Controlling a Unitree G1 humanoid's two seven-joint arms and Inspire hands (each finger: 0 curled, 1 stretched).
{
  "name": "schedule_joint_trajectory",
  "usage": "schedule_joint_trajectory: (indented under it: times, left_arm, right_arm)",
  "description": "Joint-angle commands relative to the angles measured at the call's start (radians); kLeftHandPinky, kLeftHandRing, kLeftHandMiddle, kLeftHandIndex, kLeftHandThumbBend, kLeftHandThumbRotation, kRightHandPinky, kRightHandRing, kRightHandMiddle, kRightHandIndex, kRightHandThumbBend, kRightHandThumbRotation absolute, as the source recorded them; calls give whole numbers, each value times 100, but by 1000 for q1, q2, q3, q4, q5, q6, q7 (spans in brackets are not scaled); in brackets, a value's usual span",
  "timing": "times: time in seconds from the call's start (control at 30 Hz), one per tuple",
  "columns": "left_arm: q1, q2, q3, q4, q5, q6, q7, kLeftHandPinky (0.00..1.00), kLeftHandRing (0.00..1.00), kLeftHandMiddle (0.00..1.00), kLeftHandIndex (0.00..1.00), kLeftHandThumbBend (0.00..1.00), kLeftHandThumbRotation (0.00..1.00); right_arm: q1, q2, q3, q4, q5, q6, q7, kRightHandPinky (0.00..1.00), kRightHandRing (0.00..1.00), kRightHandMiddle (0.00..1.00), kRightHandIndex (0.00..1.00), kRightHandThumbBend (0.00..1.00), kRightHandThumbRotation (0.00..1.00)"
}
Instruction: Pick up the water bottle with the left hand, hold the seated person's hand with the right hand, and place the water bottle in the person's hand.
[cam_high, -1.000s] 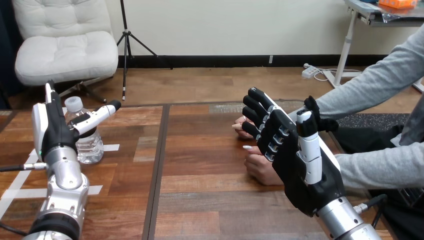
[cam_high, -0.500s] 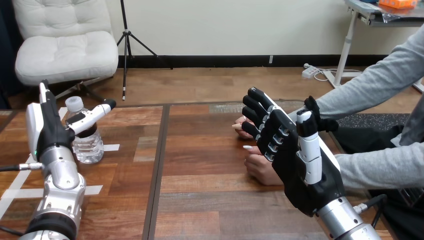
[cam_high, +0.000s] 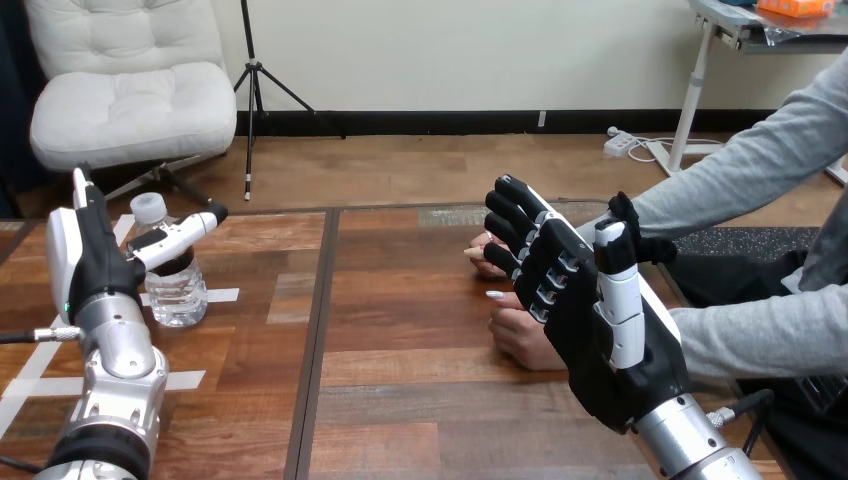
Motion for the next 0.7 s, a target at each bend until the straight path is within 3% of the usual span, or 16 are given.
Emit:
schedule_joint_trajectory:
  times: [0.0, 0.67]
  left_arm:
    - [-97, 39, -12, -1, 9, 15, -8, 93, 100, 100, 100, 100, 28]
    - [-126, 52, -11, 19, 1, 79, -42, 93, 100, 100, 100, 100, 29]
  right_arm:
    - [-27, 6, -10, -41, 17, -9, 1, 100, 100, 97, 95, 85, 100]
    - [-29, 5, -6, -51, 11, -5, -6, 100, 99, 98, 95, 86, 100]
